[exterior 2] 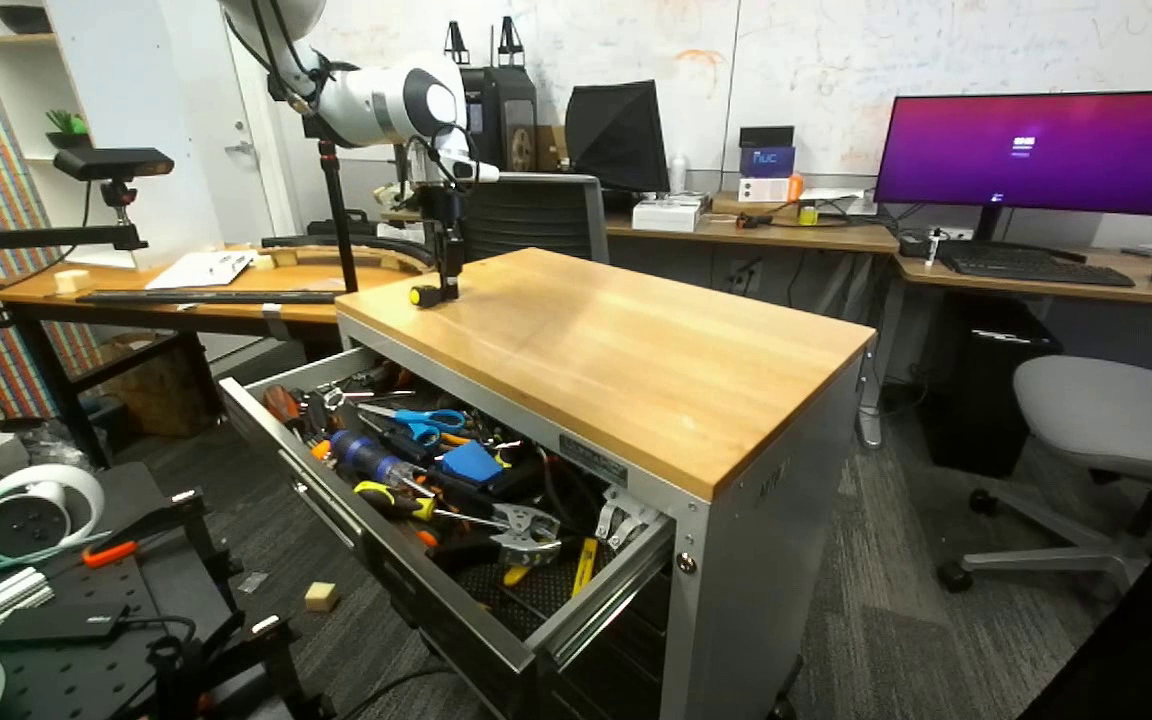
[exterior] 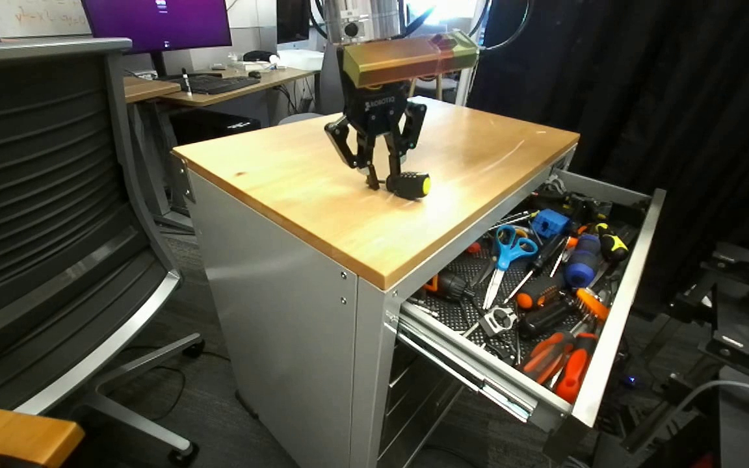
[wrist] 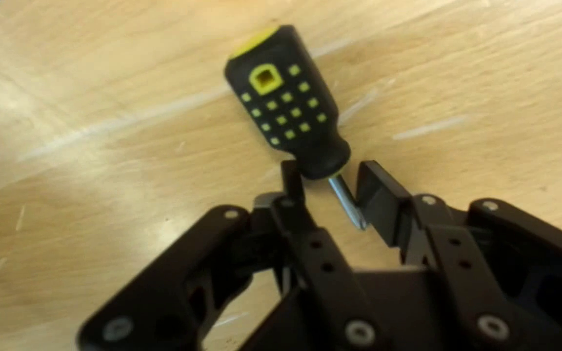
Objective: Put the screwdriver in the open drawer then close the drawer
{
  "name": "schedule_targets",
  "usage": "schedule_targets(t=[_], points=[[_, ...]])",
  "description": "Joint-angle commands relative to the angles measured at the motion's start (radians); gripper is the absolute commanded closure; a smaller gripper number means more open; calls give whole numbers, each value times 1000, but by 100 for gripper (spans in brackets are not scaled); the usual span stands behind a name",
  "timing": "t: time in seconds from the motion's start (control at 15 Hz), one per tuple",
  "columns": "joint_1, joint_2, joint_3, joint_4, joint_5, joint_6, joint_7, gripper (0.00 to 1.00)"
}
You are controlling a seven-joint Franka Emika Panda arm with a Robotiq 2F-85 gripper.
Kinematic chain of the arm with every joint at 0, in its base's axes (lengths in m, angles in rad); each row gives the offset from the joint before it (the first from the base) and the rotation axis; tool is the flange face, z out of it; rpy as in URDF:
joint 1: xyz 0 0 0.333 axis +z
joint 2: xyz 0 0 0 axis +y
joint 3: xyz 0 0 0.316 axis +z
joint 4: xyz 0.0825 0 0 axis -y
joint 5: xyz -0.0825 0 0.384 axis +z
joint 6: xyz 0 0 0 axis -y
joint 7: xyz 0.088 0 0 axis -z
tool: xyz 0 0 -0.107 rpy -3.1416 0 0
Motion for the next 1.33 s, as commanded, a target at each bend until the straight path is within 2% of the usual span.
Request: schedule_targets(t=[0.0,0.47,0.73,1.07,1.27], points=[[19,47,-28,88,44,-48,20,97],[24,-120,-10,-165,105,-79,115,94],[38,-214,1,-340,156,-44,196,94],[62,-315,-10,-490,119,-1,362,94],[51,-357,-9,-564,113,28,452,94]])
